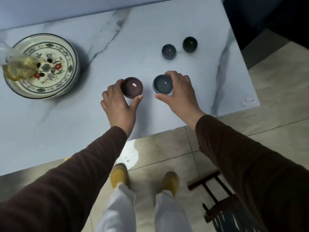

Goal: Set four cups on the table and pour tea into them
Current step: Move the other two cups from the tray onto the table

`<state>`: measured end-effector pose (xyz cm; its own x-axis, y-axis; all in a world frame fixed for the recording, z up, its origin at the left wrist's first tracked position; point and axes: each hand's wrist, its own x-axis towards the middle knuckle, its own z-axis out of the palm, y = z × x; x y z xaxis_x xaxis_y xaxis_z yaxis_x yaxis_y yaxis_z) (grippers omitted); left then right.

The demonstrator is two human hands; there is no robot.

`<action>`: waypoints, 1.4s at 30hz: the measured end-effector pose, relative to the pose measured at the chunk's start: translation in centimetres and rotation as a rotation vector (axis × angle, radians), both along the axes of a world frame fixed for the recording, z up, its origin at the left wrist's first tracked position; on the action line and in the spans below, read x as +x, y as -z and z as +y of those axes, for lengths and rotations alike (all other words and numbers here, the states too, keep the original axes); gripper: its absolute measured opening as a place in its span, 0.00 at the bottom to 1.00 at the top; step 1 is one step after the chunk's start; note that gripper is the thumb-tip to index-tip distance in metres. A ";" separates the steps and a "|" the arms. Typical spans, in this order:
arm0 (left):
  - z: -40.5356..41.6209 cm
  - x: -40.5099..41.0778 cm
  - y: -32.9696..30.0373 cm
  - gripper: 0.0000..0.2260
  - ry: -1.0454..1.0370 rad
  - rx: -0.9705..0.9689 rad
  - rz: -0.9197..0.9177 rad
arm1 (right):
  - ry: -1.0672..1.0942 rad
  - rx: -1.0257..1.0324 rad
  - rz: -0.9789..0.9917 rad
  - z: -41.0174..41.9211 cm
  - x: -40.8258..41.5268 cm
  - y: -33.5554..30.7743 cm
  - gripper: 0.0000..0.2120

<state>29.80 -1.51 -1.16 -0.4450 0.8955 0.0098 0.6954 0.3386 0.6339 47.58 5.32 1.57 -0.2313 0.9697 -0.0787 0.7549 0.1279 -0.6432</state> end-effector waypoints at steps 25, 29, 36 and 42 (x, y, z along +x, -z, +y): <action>12.4 12.3 7.0 0.28 0.008 -0.088 -0.257 | -0.013 -0.070 -0.051 14.4 12.0 7.8 0.30; 13.6 14.6 8.2 0.28 -0.043 -0.105 -0.260 | -0.089 -0.065 -0.037 16.7 14.0 9.3 0.30; 14.4 15.3 9.2 0.29 -0.071 -0.127 -0.220 | -0.189 -0.014 -0.075 18.3 14.7 10.8 0.30; 15.1 15.2 9.6 0.30 -0.052 -0.139 -0.205 | -0.189 0.005 -0.084 19.1 14.5 11.6 0.30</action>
